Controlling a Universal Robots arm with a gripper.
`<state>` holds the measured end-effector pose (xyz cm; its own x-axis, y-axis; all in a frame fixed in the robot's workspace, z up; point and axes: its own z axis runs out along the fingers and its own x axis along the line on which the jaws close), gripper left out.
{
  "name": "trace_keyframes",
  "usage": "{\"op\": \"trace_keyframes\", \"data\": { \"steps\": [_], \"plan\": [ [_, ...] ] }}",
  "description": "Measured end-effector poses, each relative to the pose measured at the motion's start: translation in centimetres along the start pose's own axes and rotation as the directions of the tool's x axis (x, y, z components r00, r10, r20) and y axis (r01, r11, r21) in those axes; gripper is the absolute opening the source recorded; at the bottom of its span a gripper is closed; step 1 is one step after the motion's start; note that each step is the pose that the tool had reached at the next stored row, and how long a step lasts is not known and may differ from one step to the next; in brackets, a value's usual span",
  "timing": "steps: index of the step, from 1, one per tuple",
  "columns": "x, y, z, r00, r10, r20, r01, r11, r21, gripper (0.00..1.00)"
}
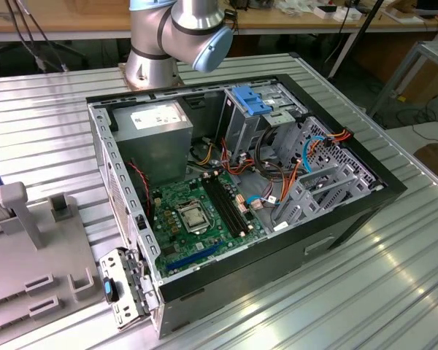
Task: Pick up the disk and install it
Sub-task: 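Pick up the disk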
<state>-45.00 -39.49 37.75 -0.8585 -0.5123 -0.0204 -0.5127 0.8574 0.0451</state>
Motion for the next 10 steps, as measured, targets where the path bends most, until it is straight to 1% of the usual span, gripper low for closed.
{"op": "trace_keyframes", "data": {
  "steps": [1, 3, 5, 7, 10],
  "plan": [
    [0.0, 0.0, 0.1, 0.9996, -0.029, -0.0013, 0.029, 0.9996, -0.0006, 0.68],
    [0.0, -0.01, 0.2, 0.9979, -0.065, -0.0029, 0.065, 0.9979, -0.0014, 0.68],
    [0.01, -0.02, 0.37, 0.9932, -0.116, -0.0051, 0.116, 0.9932, -0.0026, 0.68],
    [0.01, -0.03, 0.52, 0.9879, -0.155, -0.0067, 0.155, 0.988, -0.0037, 0.68],
    [0.16, -0.27, 0.74, 0.9865, -0.164, -0.0071, 0.164, 0.9865, -0.0039, 0.68]
  ]
}}
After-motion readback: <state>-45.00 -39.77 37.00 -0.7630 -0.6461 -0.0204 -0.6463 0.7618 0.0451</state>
